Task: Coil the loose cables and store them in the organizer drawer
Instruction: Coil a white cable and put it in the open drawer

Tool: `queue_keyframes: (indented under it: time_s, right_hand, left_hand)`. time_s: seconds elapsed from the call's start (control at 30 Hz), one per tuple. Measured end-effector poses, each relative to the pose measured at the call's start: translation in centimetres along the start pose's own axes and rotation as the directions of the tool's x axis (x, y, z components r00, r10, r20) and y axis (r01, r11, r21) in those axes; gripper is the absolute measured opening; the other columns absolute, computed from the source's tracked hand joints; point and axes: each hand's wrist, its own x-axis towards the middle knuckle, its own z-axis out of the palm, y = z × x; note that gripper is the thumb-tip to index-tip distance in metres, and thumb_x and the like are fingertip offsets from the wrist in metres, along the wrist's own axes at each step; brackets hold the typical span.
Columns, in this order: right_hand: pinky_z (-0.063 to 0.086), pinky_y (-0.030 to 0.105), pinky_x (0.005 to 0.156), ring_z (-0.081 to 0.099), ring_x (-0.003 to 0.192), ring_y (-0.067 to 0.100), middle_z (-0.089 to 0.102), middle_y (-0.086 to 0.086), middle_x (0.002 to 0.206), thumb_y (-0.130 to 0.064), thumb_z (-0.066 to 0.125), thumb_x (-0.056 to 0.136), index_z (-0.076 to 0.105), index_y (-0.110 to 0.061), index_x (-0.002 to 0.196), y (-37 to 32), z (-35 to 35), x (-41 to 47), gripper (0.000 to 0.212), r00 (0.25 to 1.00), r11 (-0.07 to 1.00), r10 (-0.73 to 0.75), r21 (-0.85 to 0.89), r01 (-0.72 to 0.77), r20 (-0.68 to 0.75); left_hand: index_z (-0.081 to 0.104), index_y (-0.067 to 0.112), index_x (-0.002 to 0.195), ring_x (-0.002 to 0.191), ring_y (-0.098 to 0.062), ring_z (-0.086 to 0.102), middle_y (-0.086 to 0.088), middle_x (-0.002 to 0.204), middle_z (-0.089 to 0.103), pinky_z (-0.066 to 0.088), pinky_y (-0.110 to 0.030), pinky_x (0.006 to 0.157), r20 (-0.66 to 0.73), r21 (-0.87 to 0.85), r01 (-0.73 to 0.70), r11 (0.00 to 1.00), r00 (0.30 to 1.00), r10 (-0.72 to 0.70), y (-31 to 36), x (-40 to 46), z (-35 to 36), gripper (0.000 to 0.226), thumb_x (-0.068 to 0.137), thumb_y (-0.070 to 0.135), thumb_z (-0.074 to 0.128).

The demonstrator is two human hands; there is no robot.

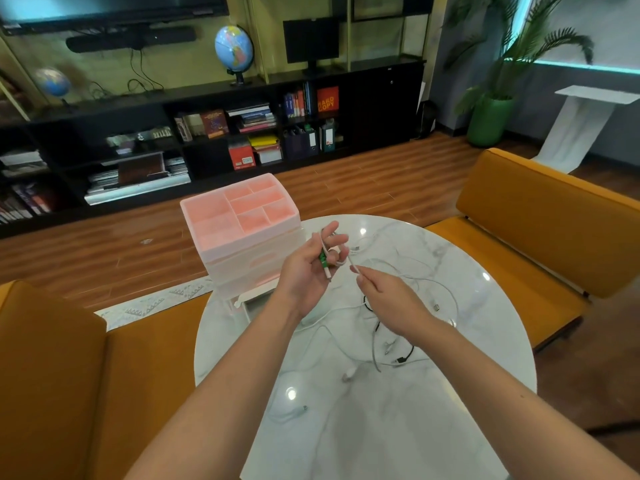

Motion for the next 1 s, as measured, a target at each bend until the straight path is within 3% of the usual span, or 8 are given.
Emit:
queue_keyframes:
  time_s: [0.07,0.2,0.33,0.47,0.6,0.7,0.83,1.0]
  right_hand:
    - [0.045,0.031,0.075,0.055,0.078,0.004,0.056,-0.018,0.078,-0.037,0.035,0.103,0.059,-0.031,0.129,0.3,0.3,-0.3,0.036,0.999,0.998,0.028,0.049,-0.029,0.019]
    - [0.049,0.034,0.068,0.062,0.076,0.019,0.061,-0.003,0.072,-0.041,0.042,0.1,0.068,-0.028,0.092,0.2,0.5,-0.8,0.03,0.998,0.993,0.062,0.103,-0.065,0.024]
    - [0.049,0.031,0.063,0.062,0.061,0.013,0.059,0.004,0.064,-0.051,0.05,0.094,0.065,-0.027,0.076,-0.2,-0.4,-1.0,0.034,0.999,0.995,0.02,0.095,-0.024,0.047]
    - [0.047,0.036,0.057,0.046,0.058,0.016,0.046,-0.005,0.056,-0.038,0.054,0.091,0.07,-0.024,0.078,-0.7,-1.4,-0.8,0.025,0.987,0.99,0.038,0.128,-0.059,0.154]
    - [0.048,0.033,0.059,0.054,0.058,0.014,0.067,-0.002,0.062,-0.034,0.057,0.092,0.073,-0.021,0.077,-1.3,-3.0,-0.5,0.026,0.967,0.992,0.067,0.088,-0.091,0.246]
    - [0.046,0.031,0.057,0.054,0.051,0.015,0.064,0.007,0.059,-0.047,0.064,0.087,0.071,-0.017,0.068,-1.2,-4.5,0.1,0.036,0.973,0.994,0.075,0.059,-0.09,0.22]
    - [0.045,0.034,0.055,0.051,0.06,0.019,0.054,0.016,0.07,-0.054,0.067,0.081,0.068,-0.025,0.065,-0.6,-5.0,0.9,0.034,0.984,0.994,0.026,0.103,-0.045,0.176]
    - [0.042,0.042,0.069,0.049,0.075,0.028,0.057,0.02,0.088,-0.042,0.061,0.091,0.071,-0.027,0.09,0.2,-5.0,1.5,0.018,0.987,0.983,-0.012,0.182,-0.017,0.158]
  left_hand:
    - [0.046,0.006,0.139,0.077,-0.011,0.066,-0.001,0.11,0.073,0.047,-0.033,0.101,-0.037,0.065,-0.049,0.997,0.998,0.052,0.1,0.1,0.4,0.04,0.107,0.025,0.03]
    - [0.04,0.011,0.143,0.099,-0.014,0.071,0.003,0.109,0.073,0.047,-0.032,0.096,-0.098,0.313,-0.106,0.944,0.985,0.143,-0.2,0.4,1.1,0.043,0.106,0.032,0.032]
    - [0.045,0.017,0.136,0.099,-0.006,0.069,0.011,0.106,0.073,0.042,-0.025,0.092,-0.02,0.621,-0.12,0.775,0.986,0.168,-0.7,0.6,1.2,0.038,0.107,0.034,0.027]
    - [0.061,0.008,0.122,0.11,0.005,0.061,0.015,0.094,0.074,0.035,-0.027,0.109,0.066,0.847,-0.126,0.517,0.989,0.132,-1.5,1.3,0.3,0.04,0.107,0.028,0.03]
    - [0.05,0.017,0.136,0.076,0.002,0.067,0.008,0.09,0.073,0.046,-0.019,0.081,0.117,0.943,-0.105,0.316,0.993,-0.02,-1.5,0.7,-0.3,0.036,0.106,0.029,0.033]
    - [0.06,0.021,0.123,0.06,-0.01,0.06,0.002,0.071,0.066,0.045,-0.023,0.068,0.112,0.943,-0.075,0.324,0.989,-0.096,-1.1,0.5,-1.1,0.033,0.105,0.032,0.035]
    - [0.068,0.023,0.079,0.056,-0.012,0.044,0.0,0.057,0.049,0.04,-0.021,0.058,0.107,0.884,-0.02,0.467,0.981,-0.161,-0.8,0.2,-1.0,0.039,0.104,0.025,0.039]
    - [0.062,0.012,0.074,0.047,-0.008,0.035,0.008,0.048,0.032,0.045,-0.024,0.068,0.076,0.821,0.114,0.56,0.949,-0.305,-0.3,0.0,-0.5,0.041,0.103,0.02,0.034]
